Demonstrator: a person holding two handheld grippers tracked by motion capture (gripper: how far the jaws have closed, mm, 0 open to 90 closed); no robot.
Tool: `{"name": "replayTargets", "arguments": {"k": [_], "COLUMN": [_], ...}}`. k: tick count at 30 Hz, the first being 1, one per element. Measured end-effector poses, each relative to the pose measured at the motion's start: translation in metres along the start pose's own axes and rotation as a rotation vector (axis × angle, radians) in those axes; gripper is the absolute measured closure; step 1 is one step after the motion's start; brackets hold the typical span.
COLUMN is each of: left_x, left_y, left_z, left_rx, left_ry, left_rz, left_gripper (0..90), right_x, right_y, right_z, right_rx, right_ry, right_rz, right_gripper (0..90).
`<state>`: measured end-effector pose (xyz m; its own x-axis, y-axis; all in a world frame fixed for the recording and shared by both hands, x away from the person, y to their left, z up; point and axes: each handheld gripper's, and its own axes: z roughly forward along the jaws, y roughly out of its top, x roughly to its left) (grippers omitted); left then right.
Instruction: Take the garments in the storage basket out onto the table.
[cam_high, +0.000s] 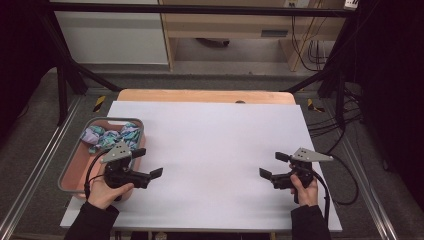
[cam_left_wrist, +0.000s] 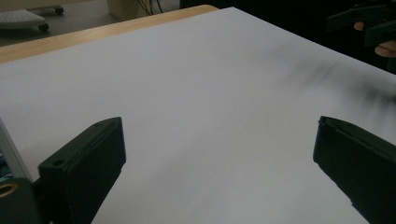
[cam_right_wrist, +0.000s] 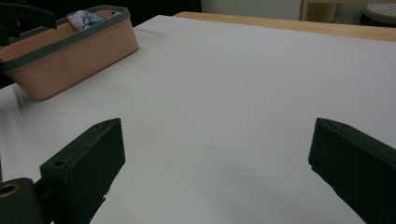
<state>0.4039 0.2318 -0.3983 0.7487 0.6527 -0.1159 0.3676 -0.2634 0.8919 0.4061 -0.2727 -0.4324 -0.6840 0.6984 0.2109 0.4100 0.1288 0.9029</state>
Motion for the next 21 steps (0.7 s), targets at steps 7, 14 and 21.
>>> {"name": "replayTargets", "arguments": {"k": [7,14,21], "left_x": [0.001,0.007,0.017], "left_y": [0.004,0.012,0.018], "left_z": [-0.002,-0.011,-0.021], "left_rx": [0.003,-0.002,-0.005], "left_ry": [0.006,0.03,0.058], "left_rz": [0.003,0.004,0.001], "left_gripper": [1.9,1.9,2.0], "right_x": [-0.001,0.0,-0.001], "right_y": [0.0,0.0,-0.001], "right_z": [-0.002,-0.001,0.0], "right_rx": [-0.003,0.0,0.006], "right_ry": [0.0,0.001,-0.002], "right_rz": [-0.004,-0.003,0.0], "right_gripper": [4.2,4.2,4.3]}}
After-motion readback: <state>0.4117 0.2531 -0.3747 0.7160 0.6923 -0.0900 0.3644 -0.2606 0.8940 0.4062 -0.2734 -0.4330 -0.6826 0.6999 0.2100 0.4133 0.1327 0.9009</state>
